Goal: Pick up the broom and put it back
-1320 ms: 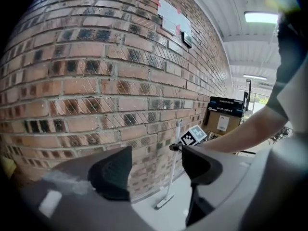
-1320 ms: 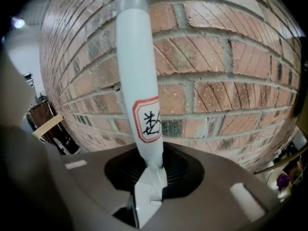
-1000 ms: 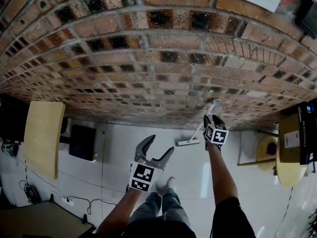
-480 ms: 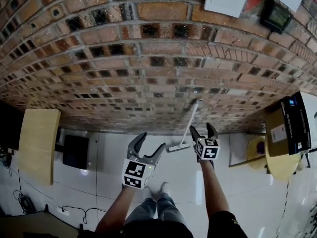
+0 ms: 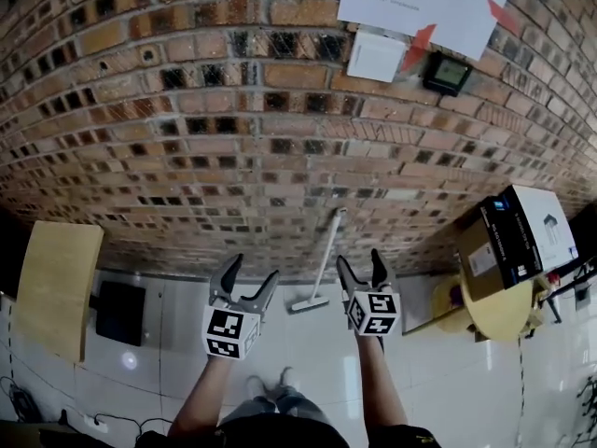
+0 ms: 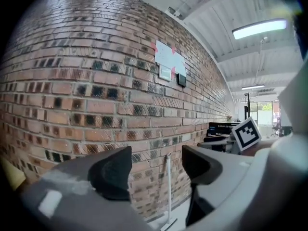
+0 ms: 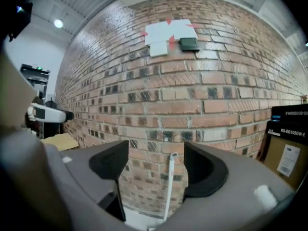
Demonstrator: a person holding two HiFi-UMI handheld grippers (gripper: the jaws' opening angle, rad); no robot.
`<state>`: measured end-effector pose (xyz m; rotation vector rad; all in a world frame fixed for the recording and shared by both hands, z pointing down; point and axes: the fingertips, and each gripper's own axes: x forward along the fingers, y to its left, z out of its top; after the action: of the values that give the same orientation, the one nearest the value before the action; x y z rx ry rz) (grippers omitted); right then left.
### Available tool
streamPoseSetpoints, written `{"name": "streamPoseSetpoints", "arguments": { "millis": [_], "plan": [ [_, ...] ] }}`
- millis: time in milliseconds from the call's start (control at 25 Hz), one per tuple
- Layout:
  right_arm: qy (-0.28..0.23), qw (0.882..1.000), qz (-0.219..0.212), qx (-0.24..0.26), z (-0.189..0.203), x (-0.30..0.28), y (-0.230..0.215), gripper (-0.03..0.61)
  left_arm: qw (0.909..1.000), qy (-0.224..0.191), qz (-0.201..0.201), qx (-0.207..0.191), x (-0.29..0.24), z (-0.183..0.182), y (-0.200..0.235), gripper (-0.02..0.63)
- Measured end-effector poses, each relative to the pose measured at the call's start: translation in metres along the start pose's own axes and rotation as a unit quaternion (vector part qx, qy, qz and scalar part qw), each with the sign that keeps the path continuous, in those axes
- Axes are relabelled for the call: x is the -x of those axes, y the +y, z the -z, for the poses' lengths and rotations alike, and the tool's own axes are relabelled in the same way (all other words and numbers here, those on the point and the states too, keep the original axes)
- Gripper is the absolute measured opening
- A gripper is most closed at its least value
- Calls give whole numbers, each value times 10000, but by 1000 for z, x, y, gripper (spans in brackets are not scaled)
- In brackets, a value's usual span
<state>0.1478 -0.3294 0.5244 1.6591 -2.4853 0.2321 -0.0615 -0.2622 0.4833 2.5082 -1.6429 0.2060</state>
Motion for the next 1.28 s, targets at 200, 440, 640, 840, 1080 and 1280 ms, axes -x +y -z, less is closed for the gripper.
{"name": "streamPoseSetpoints", "arguments": {
  "millis": [200,440,640,840,1080,1280],
  "plan": [
    [-487,9988,38,0,-48,46,36,353,9979,-490,-364,-219,44,-42,10,327],
    [-672,9974,251,-103,-52,92,89,353,9907,-864,-1033,-200,108,-62,37,327],
    [-813,9965,-113,-122,-70,103,137,354,9853,-915,-1440,-82,148,-56,54,328],
    [-934,9956,-26,10,-81,129,146,353,9858,-875,-1432,-62,169,-46,51,328],
    [-917,9957,37,120,-80,161,148,353,9887,-906,-1174,199,183,-37,35,327],
    [-1101,9937,59,203,-88,194,140,353,9898,-979,-1027,136,200,-40,-7,327]
  ]
}}
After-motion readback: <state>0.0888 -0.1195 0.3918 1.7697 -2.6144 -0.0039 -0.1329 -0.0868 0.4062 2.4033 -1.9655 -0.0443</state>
